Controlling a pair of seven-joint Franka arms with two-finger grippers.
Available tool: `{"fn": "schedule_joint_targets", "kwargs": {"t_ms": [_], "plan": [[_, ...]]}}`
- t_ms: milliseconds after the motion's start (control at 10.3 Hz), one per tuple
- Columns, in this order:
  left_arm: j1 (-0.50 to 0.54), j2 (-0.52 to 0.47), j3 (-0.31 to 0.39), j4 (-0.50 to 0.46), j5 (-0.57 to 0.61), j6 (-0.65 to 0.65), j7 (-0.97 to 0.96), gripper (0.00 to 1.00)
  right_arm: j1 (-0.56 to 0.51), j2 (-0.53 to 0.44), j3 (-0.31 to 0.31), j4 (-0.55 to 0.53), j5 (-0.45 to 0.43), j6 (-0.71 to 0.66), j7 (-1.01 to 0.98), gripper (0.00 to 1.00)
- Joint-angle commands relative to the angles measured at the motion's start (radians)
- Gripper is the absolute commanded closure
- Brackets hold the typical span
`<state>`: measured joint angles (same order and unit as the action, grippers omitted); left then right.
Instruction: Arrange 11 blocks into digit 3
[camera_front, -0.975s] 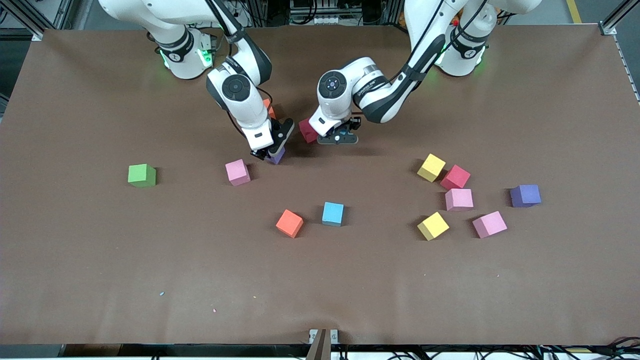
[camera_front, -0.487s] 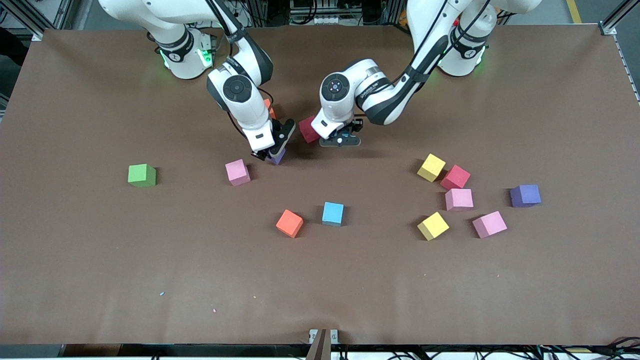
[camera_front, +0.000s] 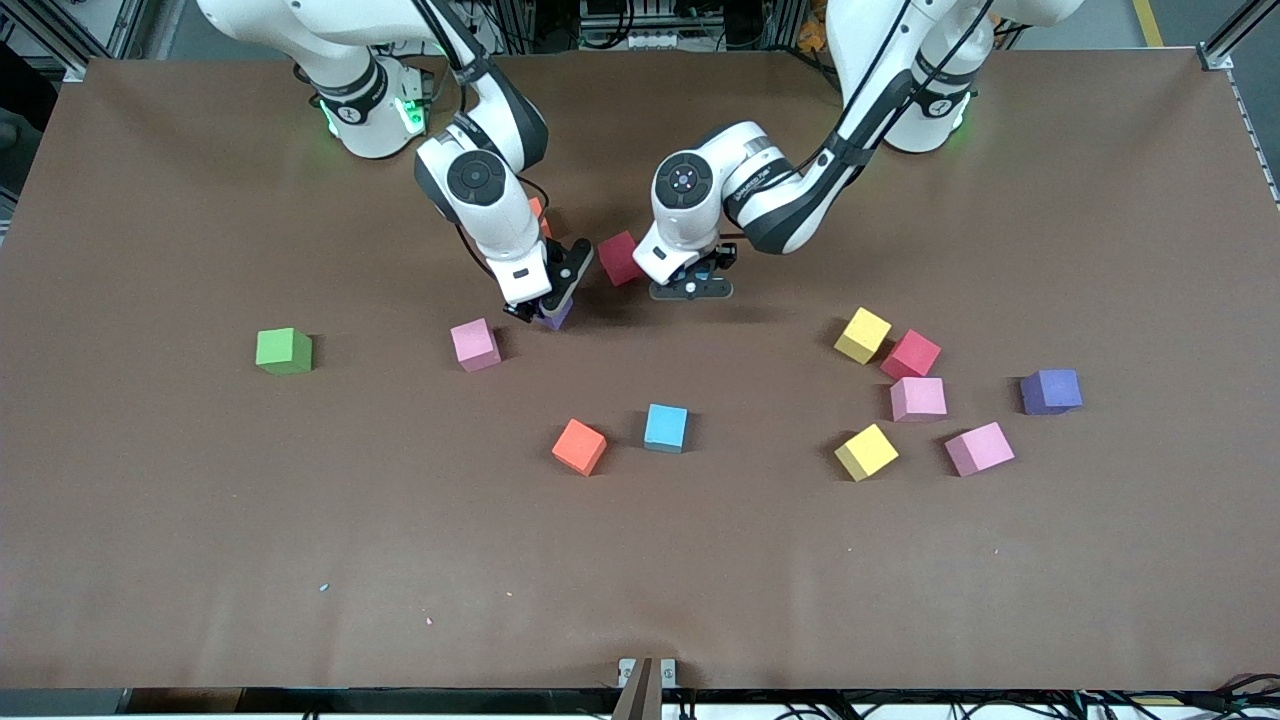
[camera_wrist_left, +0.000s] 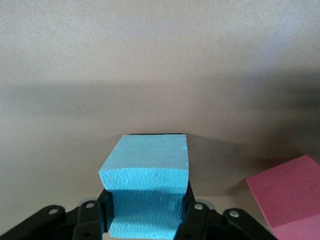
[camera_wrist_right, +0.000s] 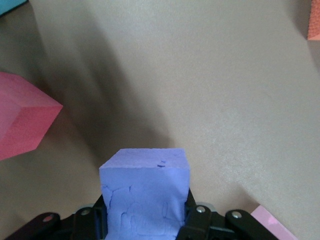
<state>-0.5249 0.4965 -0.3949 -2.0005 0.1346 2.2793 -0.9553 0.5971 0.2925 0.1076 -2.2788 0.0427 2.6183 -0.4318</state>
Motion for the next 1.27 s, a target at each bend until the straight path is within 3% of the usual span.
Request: {"fn": "schedule_joint_targets", "kwargs": {"t_ms": [0,975,1170], "plan": [[-0.007,-0.019,-0.004,-0.018,0.016,-0.004,0.001,0.57,-0.01,-0.018,0.007,0.004,0.011,-0.02,-0.016,1.0],[-0.03,0.02,-0.022,-0.014,0.004,0.068,-0.031,0.57,-0.011,-0.016,0.006,0.004,0.011,-0.02,-0.021,1.0],[-0.032,0.025,-0.022,-0.015,0.003,0.069,-0.031,0.51,-0.011,-0.015,0.006,0.004,0.011,-0.02,-0.021,1.0]]}}
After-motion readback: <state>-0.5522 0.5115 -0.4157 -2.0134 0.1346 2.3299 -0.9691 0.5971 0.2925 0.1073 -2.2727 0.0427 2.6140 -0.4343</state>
